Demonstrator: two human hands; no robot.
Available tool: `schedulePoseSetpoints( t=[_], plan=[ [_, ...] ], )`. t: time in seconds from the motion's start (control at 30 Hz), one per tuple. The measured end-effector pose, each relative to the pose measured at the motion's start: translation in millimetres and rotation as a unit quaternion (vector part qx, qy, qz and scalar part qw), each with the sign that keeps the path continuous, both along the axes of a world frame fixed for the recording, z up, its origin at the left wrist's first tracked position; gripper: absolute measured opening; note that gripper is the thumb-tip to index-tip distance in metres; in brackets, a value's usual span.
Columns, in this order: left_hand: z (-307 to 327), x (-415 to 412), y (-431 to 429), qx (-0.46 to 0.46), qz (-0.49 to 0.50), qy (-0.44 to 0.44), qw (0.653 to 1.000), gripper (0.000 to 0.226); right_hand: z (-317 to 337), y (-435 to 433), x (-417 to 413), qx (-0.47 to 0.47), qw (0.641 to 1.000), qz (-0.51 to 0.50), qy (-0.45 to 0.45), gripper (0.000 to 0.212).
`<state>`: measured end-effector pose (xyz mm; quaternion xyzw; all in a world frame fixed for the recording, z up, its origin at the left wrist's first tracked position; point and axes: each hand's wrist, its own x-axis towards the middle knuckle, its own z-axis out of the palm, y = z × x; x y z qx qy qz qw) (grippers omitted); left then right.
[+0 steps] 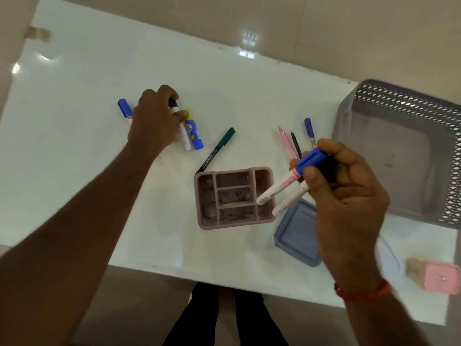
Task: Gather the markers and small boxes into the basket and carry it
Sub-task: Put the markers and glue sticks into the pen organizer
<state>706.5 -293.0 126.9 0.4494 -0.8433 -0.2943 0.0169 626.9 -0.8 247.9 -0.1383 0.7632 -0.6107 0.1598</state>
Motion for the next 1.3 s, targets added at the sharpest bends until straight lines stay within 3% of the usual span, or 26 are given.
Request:
schedulePoseSetpoints(
  t=[0.43,0.63,0.73,0.8,0.9,1.03,1.2,1.3],
  plan=[
    [1.2,3.9,2.8,-0.016,-0.003,0.003,1.0,0.029,-19.7,-1.7,0.3,0.002,1.0,0.015,0.023,0.027],
    [-0.7,18.7,13.8,-0.056,-0.005,0.006,0.998,0.03,-16.2,18.4,7.6,0.044,0.993,0.05,0.093,0.03],
    [11.0,23.9,19.4,-0.072,0.008,0.055,0.996,0.026,-29.0,20.4,12.5,0.058,0.987,0.085,0.122,0.032],
    [29.0,23.6,25.9,-0.07,0.013,0.132,0.989,0.028,-41.0,18.6,12.7,0.066,0.986,0.106,0.113,0.03],
    [71.8,24.8,56.3,-0.046,0.027,0.256,0.965,0.044,-51.5,13.0,6.7,0.093,0.98,0.138,0.109,0.021],
    [118.9,27.6,112.8,-0.011,0.021,0.359,0.933,0.062,-46.9,3.3,-3.3,0.08,0.977,0.132,0.145,0.022],
    [118.2,21.8,173.4,0.143,-0.02,0.374,0.916,0.056,-34.3,13.0,-10.1,0.03,0.989,0.071,0.128,0.018],
    [101.9,17.9,190.0,0.165,-0.08,0.339,0.923,0.055,-30.3,22.0,-14.0,0.026,0.993,0.033,0.106,0.015]
  ],
)
